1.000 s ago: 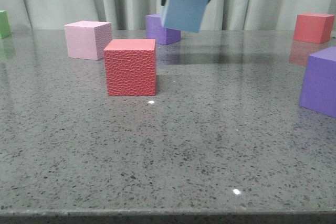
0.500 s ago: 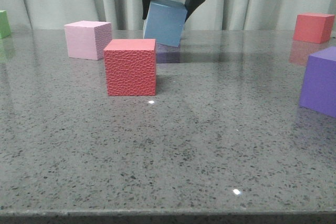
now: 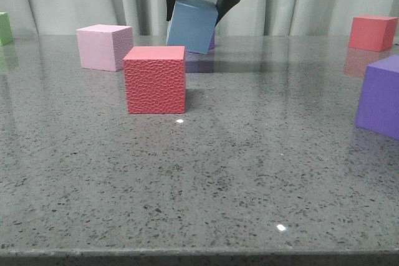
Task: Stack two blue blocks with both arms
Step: 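Lift the light blue cube with the right gripper and carry it, then lower the light blue cube beside the purple cube and open right gripper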
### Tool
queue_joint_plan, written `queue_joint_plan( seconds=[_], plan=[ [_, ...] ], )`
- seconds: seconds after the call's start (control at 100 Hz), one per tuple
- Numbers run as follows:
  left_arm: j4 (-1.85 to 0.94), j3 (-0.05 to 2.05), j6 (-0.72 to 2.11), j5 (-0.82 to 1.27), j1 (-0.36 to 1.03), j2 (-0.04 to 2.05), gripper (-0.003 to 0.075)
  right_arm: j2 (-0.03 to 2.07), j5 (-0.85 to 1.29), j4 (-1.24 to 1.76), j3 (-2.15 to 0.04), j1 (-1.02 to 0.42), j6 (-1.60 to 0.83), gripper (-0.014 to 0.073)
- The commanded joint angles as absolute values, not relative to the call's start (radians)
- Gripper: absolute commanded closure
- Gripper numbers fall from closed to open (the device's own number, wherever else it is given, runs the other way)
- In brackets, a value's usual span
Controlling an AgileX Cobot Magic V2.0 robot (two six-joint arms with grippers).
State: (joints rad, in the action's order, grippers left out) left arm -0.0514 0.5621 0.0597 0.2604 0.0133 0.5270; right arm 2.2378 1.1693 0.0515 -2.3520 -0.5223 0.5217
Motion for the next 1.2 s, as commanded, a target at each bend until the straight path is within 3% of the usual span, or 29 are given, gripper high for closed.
queue_joint_plan(
  seconds=[0.0,0.21,1.19],
  plan=[
    [-0.058,0.601,0.053,0.181,0.021,0.535,0.0153,2.173,1.105,0.040,-2.387,-0.521,0.520,0.0200],
    [-0.058,0.601,0.053,0.181,0.021,0.535,0.0153,2.173,1.084,0.040,-2.387,-0.527,0.512,0.0109],
    [-0.058,0.601,0.053,0.181,0.021,0.535,0.0153,2.208,1.155,0.050,-2.386,-0.528,0.536,0.0107]
  ],
)
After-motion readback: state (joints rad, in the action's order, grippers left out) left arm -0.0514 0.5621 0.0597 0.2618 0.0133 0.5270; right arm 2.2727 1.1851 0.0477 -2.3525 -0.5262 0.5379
